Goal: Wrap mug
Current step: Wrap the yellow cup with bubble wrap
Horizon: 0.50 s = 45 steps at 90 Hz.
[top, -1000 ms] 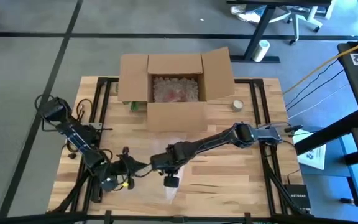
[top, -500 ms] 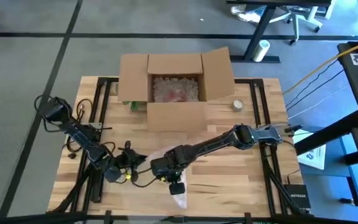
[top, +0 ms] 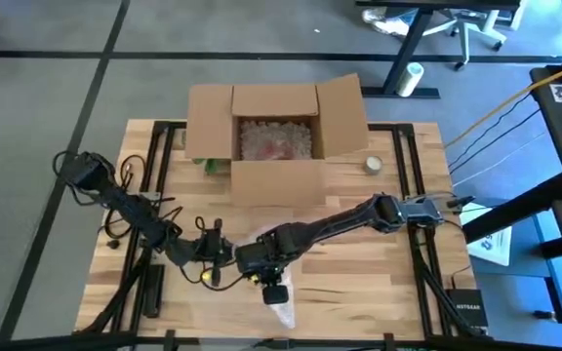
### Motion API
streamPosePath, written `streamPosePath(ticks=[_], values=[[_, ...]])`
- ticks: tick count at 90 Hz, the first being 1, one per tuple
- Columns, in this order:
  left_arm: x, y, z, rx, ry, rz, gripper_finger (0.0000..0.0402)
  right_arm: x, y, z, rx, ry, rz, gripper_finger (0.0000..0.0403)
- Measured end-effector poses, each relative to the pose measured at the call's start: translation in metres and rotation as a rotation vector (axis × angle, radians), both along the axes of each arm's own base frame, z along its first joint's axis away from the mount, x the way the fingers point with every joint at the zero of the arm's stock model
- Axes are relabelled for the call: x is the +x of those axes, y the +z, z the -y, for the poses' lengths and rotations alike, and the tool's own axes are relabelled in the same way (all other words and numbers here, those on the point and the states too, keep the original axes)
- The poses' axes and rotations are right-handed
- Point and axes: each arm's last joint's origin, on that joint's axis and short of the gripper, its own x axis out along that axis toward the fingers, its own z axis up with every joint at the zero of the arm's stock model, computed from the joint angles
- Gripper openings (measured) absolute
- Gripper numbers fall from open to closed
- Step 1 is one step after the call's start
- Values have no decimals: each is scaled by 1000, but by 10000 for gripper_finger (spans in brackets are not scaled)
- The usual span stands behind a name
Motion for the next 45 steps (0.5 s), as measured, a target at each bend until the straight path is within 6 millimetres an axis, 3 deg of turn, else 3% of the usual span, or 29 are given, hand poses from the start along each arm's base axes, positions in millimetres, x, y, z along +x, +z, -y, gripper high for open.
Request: streamPosePath(ticks=[24,45], values=[[8,14,9,3,-86,38,0,-18,27,6,-141,-116,-14,0],[13,19,13,20,-104,15,0,-21,51,2,-348,-207,204,0]])
